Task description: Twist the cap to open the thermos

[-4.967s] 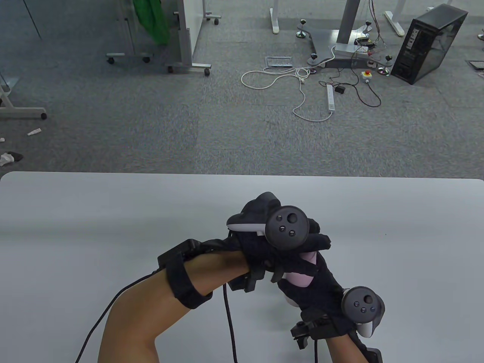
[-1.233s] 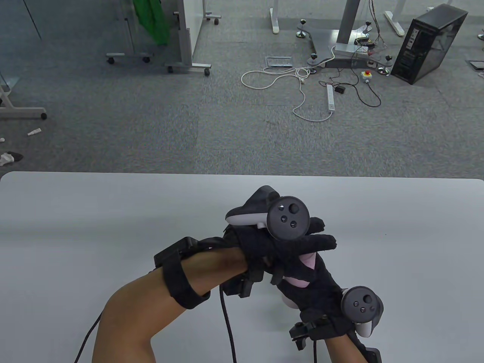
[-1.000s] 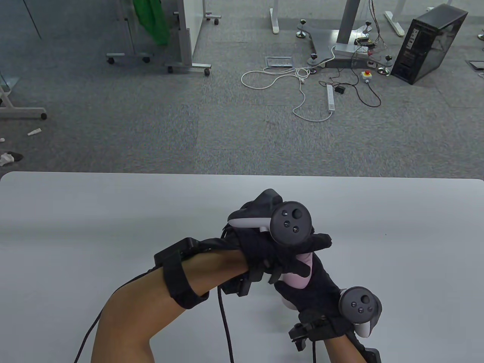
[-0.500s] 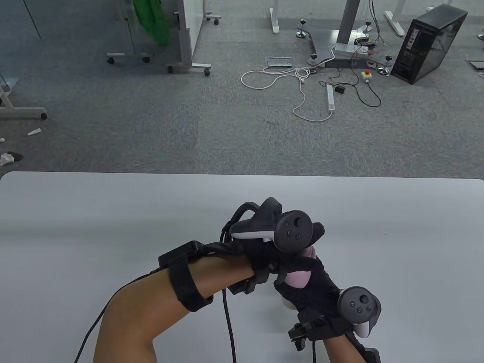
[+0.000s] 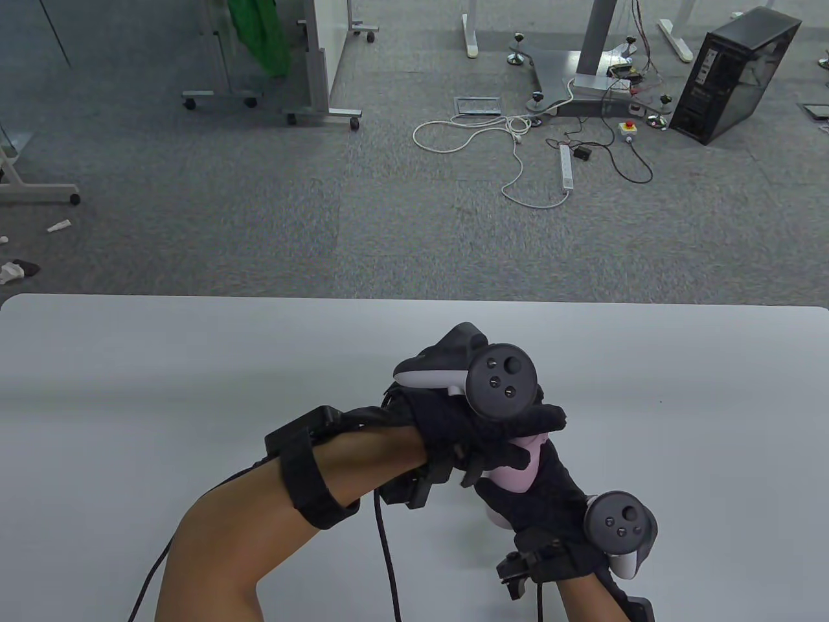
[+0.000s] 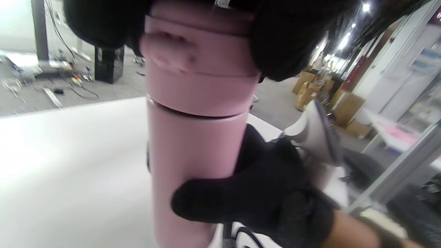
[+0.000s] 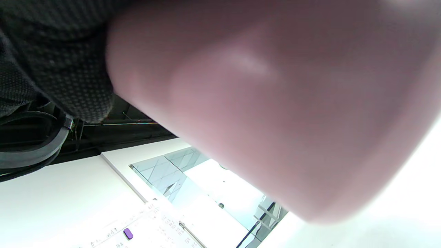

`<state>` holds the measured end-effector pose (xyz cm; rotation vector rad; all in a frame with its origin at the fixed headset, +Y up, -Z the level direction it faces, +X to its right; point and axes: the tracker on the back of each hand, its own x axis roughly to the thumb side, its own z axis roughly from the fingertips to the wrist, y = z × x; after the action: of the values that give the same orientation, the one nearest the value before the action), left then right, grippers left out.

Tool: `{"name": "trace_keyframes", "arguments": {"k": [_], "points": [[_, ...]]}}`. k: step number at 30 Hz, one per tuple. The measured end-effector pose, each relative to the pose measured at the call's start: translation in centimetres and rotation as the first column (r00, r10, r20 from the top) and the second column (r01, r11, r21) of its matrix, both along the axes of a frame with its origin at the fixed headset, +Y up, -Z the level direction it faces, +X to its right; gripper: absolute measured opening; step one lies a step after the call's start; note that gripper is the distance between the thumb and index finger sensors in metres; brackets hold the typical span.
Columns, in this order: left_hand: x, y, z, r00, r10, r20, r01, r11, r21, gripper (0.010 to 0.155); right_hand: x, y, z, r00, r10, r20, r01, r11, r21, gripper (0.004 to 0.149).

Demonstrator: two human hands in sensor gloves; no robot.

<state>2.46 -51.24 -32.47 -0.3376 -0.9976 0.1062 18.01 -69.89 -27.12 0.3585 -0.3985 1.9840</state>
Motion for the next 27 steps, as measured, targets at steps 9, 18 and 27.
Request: {"name": "trace_keyframes", "arguments": {"k": [9, 18, 27], "points": [[-0.1, 0.2, 0.0, 0.996, -0.002, -0.092, 0.02, 0.98, 0.197, 0.085, -0.6, -0.2, 0.0, 0.999, 0.028, -0.03, -0.028, 1.0, 0.006, 0.113], [-0.4, 0.8, 0.3, 0.999, 0.03, -0.015, -0.027, 0.984, 0.178, 0.085, -0.3, 0.1, 0.1, 0.999, 0.053, 0.005, -0.053, 0.998, 0.033, 0.113], [0.6, 0.0, 0.7, 0.991, -0.08, 0.11, 0.086, 0.995, -0.049, 0.072, 0.0, -0.3, 0.0, 1.0, 0.02, 0.007, -0.02, 1.0, 0.011, 0.113]]}}
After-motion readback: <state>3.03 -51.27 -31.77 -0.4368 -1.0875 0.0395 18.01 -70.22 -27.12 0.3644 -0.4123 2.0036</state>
